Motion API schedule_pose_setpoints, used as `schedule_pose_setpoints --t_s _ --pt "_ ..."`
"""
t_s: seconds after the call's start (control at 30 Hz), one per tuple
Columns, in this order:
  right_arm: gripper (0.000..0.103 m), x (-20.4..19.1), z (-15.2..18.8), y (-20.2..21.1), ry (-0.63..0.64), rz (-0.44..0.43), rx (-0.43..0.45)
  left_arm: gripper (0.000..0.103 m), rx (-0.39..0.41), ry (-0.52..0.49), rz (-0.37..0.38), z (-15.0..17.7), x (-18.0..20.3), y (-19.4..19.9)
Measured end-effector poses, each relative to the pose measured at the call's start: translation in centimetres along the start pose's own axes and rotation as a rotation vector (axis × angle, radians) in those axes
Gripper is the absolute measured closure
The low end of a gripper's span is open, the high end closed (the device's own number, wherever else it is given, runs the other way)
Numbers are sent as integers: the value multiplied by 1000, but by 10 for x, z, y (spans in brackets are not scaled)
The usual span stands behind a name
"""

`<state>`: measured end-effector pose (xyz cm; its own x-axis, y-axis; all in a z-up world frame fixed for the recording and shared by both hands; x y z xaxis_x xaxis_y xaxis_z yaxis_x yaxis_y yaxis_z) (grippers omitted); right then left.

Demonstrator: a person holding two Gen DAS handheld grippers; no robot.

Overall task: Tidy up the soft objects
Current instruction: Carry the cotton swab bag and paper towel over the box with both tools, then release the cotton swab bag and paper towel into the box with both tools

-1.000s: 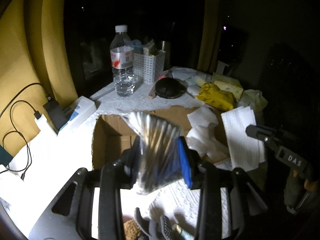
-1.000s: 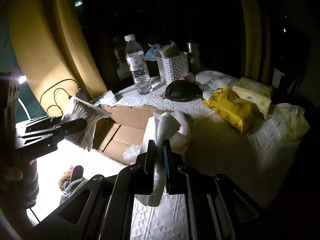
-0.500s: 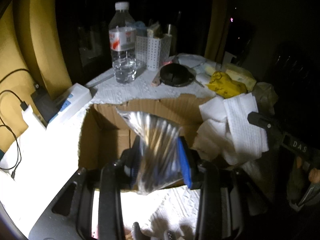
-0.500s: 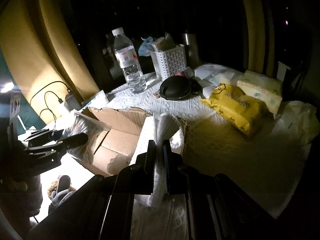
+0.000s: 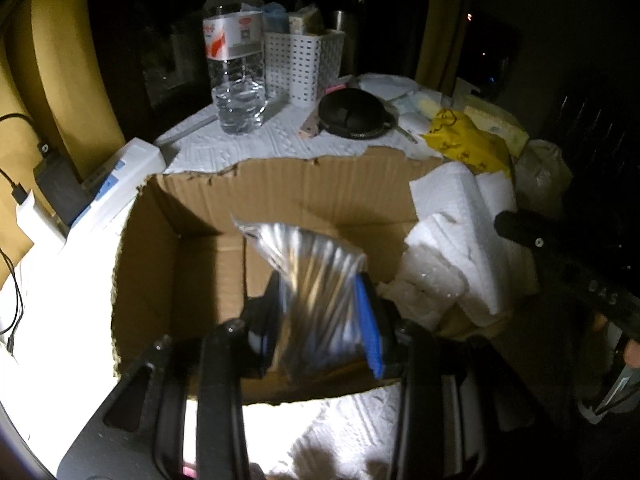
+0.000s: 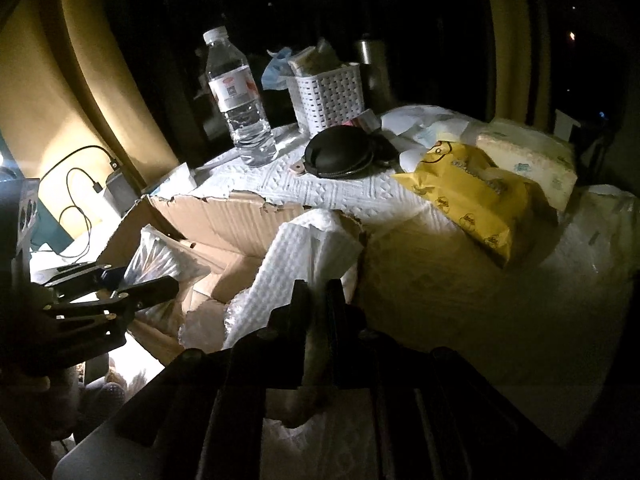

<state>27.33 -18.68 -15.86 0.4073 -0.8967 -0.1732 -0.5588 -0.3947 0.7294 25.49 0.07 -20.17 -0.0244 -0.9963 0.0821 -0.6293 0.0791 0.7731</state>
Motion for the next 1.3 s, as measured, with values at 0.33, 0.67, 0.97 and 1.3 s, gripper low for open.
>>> schedule_pose_setpoints --t_s 0.33,0.67,0.97,1.3 --pt "56 2 -5 21 5 29 93 65 -59 -16 0 2 6 -12" --pt "47 25 12 -27 -75 37 -86 61 -91 -20 -3 -1 10 -18" --pt "47 29 20 -42 -78 34 -116 52 -97 -17 20 -2 14 -19" --pt "46 22 9 -11 -62 44 -51 51 -51 -29 21 -8 17 2"
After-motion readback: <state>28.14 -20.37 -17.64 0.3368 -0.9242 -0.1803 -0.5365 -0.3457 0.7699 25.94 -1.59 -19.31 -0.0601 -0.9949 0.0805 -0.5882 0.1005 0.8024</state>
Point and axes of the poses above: each gripper's, at about its wrist camera, not at the fingertips, and y roughly against the way its jaws point, x to its right, z to its underside, the point moved 4 cm from there along -y, roughly the way its jaws point, and after that the axes turned 3 degrees about -y, right-handed, at the moved point
